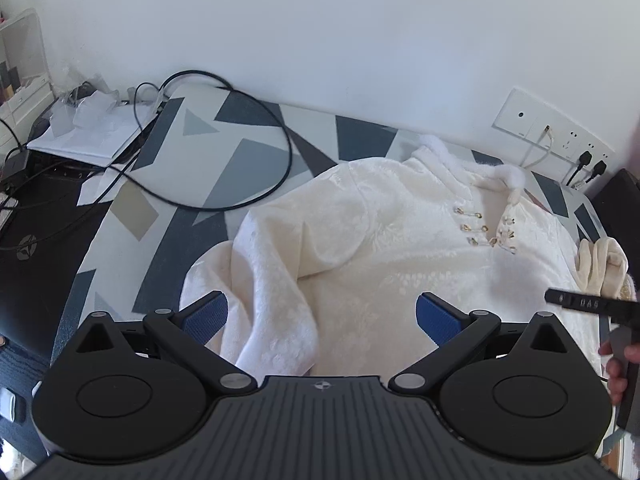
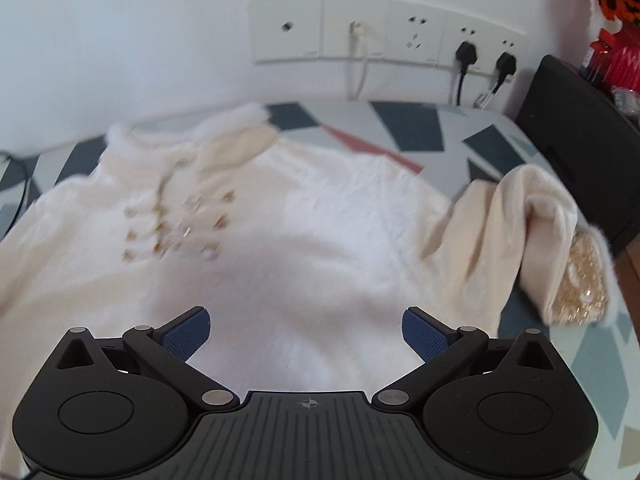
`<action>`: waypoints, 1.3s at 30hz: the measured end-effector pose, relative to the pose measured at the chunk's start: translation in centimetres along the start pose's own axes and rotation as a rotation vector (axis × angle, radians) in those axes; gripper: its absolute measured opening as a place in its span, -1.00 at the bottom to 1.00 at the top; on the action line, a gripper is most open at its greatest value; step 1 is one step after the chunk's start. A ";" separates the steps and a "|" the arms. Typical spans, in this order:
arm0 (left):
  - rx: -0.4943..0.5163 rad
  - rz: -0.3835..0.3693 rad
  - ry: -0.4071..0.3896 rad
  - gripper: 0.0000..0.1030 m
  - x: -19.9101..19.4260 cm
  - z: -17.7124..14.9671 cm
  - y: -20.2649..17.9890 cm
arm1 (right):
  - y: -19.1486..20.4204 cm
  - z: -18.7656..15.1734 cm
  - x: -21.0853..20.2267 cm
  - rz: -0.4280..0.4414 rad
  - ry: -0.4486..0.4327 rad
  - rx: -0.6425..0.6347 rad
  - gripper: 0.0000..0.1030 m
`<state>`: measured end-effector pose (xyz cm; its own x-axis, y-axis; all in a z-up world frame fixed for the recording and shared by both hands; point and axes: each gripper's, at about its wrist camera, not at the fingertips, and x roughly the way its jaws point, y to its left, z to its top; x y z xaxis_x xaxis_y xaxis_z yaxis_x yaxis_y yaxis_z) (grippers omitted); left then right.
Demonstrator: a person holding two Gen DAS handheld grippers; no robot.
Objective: Fold clothes
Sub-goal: 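Reach to the gold-sequined sleeve cuff and close the left gripper on it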
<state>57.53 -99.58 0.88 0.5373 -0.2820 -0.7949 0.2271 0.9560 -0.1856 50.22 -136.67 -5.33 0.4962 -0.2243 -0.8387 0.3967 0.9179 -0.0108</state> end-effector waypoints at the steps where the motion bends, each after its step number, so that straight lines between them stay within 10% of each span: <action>1: -0.003 0.003 0.000 0.99 -0.1 -0.2 0.4 | 0.6 -0.6 -0.3 -0.008 0.003 -0.020 0.98; 29: -0.298 0.025 -0.047 0.99 -7.0 -11.6 14.1 | 8.0 -7.0 -1.6 0.075 0.109 -0.254 0.98; 39: 0.032 0.029 -0.056 0.99 -4.0 -11.3 7.4 | 7.5 -7.2 -0.5 0.120 0.157 -0.201 0.98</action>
<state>47.86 -90.47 -3.81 0.5885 -0.2590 -0.7659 0.2359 0.9611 -0.1437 47.41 -127.32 -8.90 0.3986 -0.0712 -0.9144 0.1733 0.9849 -0.0012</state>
